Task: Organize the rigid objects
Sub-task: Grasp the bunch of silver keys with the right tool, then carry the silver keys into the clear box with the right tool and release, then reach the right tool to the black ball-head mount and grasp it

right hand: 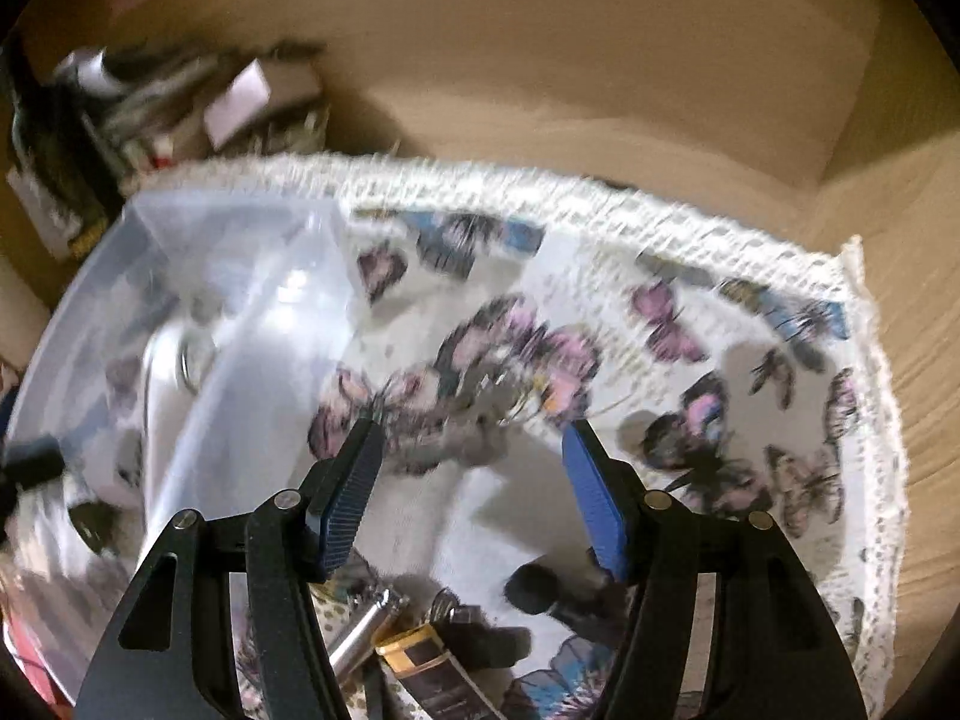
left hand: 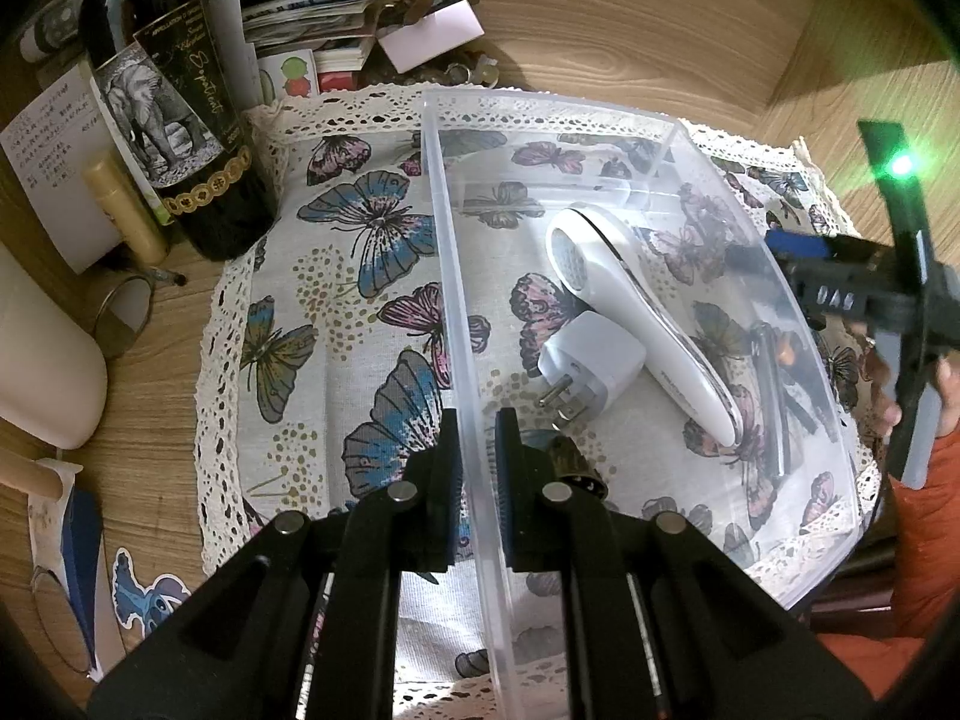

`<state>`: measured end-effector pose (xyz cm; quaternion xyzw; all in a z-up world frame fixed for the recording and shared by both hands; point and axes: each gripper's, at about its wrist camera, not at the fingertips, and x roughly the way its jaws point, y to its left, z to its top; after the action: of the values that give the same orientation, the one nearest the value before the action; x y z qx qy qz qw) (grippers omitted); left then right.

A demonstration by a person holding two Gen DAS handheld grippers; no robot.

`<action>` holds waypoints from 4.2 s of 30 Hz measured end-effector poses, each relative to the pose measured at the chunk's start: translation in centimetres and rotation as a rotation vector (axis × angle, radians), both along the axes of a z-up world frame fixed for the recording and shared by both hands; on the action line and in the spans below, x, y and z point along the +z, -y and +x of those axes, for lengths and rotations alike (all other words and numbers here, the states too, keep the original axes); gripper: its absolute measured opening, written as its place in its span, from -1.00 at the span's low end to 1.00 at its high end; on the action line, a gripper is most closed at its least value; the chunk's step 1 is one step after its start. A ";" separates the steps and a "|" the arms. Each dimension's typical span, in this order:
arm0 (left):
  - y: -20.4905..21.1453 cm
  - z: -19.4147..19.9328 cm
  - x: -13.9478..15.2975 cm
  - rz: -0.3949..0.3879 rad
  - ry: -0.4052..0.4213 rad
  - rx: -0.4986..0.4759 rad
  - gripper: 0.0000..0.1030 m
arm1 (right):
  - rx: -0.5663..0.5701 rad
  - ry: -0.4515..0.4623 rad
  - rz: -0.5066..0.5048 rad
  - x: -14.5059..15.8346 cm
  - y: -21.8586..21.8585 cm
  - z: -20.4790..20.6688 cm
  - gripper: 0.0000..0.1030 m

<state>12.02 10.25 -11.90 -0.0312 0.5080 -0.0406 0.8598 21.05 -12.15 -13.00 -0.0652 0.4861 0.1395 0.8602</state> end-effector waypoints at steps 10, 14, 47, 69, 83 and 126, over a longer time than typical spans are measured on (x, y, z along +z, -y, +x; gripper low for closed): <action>-0.4 -0.1 0.0 -0.010 -0.001 0.007 -0.81 | 0.109 -0.057 -0.053 -2.4 -1.6 -0.3 0.35; -0.4 -0.1 0.0 -0.011 -0.002 0.006 -0.81 | 0.093 -0.062 -0.026 -2.7 -1.4 0.7 0.37; -0.3 0.3 -0.3 -0.010 -0.004 0.005 -0.81 | 0.147 0.338 0.112 11.6 -4.3 -4.0 0.15; -0.2 0.4 -0.3 -0.010 -0.003 0.004 -0.81 | 0.288 0.121 0.037 4.2 -9.7 -3.2 0.15; -0.2 0.5 -0.4 -0.008 -0.006 0.004 -0.81 | 0.291 0.148 0.030 5.5 -8.8 -3.8 0.15; -0.1 0.3 -0.5 -0.005 0.001 -0.002 -0.81 | -0.183 -0.005 0.042 -1.4 7.2 -4.3 -0.82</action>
<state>12.34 10.34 -12.36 -0.0331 0.5073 -0.0428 0.8600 16.70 -19.33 -14.36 -0.0023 0.4891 0.0706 0.8694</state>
